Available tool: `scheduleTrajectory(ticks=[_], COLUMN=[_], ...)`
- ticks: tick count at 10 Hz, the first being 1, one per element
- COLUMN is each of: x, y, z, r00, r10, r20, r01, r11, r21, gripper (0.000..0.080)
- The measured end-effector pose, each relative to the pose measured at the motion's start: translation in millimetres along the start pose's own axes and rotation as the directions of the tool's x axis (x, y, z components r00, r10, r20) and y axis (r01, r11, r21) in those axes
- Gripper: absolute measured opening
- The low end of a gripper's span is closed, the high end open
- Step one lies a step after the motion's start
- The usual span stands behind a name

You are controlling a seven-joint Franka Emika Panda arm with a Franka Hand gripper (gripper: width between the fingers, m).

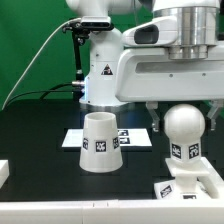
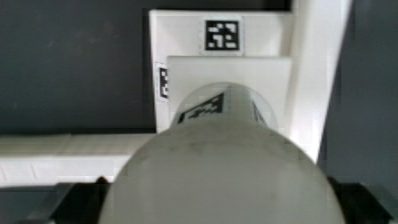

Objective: Assemble lamp

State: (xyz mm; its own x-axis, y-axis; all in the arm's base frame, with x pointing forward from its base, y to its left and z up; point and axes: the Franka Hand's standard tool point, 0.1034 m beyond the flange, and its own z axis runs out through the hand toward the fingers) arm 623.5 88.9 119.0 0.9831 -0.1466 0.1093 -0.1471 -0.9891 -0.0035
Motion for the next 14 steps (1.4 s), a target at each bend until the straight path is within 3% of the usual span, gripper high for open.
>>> scheduleTrajectory(ticks=[3, 5, 8, 10, 11, 12, 14], x=[4.5, 3.1, 1.4, 0.7, -2.5, -2.0, -3.6], y=[4.3, 2.2, -0.4, 0.1, 3.1, 2.8, -2.9], z=[-0.2, 1.3, 1.1, 1.8, 2.2, 0.6, -3.1], r00=[0.906, 0.739, 0.518, 0.566, 0.698, 0.819, 0.938], r10=[0.424, 0.674, 0.855, 0.824, 0.715, 0.573, 0.344], r20=[0.011, 0.015, 0.033, 0.034, 0.036, 0.035, 0.038], r01=[-0.423, -0.674, -0.855, -0.824, -0.715, -0.572, -0.344], r11=[0.906, 0.739, 0.518, 0.566, 0.699, 0.820, 0.939], r21=[-0.008, -0.002, -0.002, -0.002, -0.021, -0.026, -0.011], gripper=[0.0575, 0.0576, 0.0576, 0.0576, 0.0668, 0.0668, 0.0698])
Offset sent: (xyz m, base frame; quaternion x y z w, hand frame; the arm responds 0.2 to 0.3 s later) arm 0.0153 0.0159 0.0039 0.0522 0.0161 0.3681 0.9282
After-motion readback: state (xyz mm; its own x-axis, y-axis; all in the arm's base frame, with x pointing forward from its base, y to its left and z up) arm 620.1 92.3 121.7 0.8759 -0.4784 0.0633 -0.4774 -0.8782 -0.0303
